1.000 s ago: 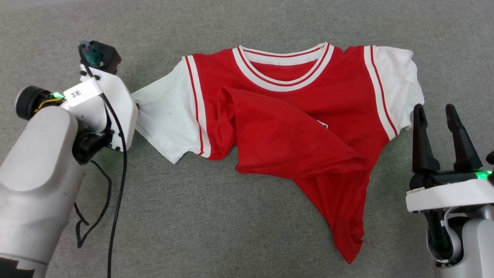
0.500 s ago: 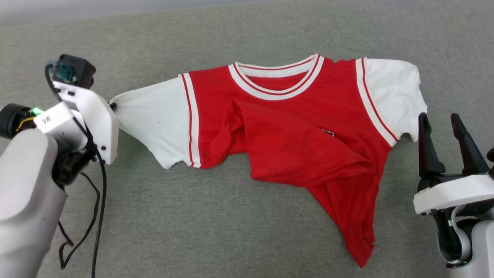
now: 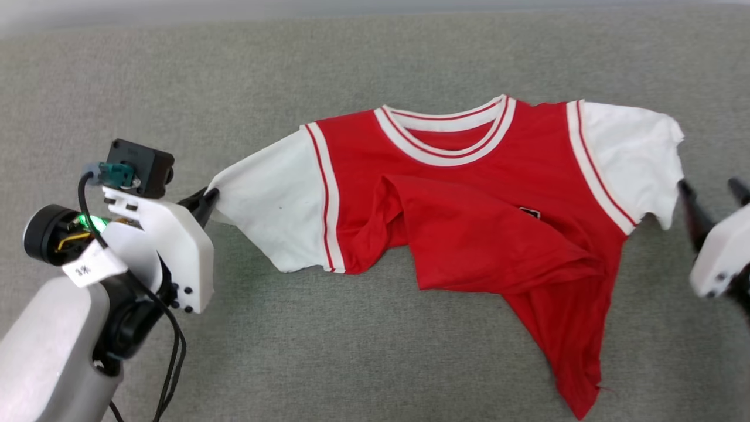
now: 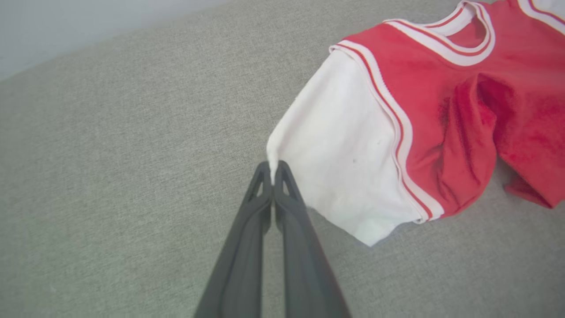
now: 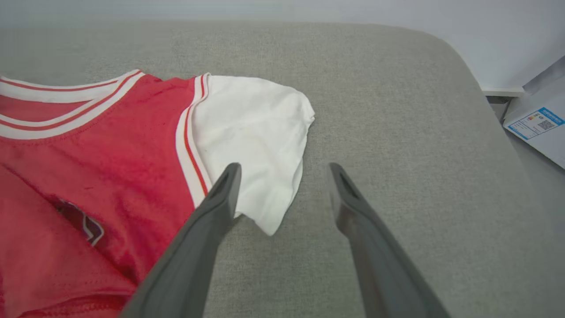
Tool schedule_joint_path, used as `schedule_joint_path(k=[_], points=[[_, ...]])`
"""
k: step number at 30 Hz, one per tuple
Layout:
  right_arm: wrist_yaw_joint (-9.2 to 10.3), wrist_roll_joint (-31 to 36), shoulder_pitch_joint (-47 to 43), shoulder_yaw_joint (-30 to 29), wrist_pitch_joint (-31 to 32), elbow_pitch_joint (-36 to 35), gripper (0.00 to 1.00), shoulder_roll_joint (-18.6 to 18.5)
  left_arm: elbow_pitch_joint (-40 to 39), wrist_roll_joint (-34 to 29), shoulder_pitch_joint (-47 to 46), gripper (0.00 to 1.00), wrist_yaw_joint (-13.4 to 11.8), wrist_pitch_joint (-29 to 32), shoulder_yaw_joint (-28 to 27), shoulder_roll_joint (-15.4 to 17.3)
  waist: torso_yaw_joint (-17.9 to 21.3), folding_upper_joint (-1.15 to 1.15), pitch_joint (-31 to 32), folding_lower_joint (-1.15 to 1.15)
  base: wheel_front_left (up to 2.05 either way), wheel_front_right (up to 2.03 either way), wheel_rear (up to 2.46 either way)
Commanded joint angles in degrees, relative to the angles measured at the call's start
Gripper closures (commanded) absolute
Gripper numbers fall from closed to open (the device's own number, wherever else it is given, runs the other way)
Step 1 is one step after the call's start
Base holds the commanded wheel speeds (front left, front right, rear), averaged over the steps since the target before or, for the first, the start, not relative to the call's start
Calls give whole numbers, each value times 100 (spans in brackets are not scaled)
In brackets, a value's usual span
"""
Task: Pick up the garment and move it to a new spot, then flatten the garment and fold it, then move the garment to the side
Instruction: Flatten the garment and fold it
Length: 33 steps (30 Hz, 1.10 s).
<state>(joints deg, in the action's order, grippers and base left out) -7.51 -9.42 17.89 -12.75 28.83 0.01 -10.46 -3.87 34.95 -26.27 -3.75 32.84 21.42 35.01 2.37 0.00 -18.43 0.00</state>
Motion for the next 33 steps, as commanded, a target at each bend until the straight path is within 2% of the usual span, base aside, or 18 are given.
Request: schedule_joint_path(k=[1,8,13,18,25,33], points=[[5,-75,237,13,306,-26,0,-196,-158,-3,104,100,-57,3,-23,14,-82,0,-102,0,0,0,0],[5,-463,1422,146,2115,394,0,-888,-936,-121,203,100,-177,18,47,21,-360,0,-502,0,0,0,0],[5,-425,2023,373,2673,878,0,-1304,-1188,-173,63,100,-148,-14,120,-23,-553,0,-731,0,0,0,0],[5,-359,2352,339,2841,1369,0,-1445,-1283,-211,-17,100,-125,-76,163,-62,-693,0,-885,0,0,0,0],[5,-185,2528,239,2704,1879,0,-1541,-1333,-236,-124,100,-71,-141,202,-71,-821,0,-1088,0,0,0,0],[2,-303,2461,555,2524,2262,0,-1495,-1276,-256,-243,100,-10,-199,232,-80,-891,0,-1238,0,0,0,0]])
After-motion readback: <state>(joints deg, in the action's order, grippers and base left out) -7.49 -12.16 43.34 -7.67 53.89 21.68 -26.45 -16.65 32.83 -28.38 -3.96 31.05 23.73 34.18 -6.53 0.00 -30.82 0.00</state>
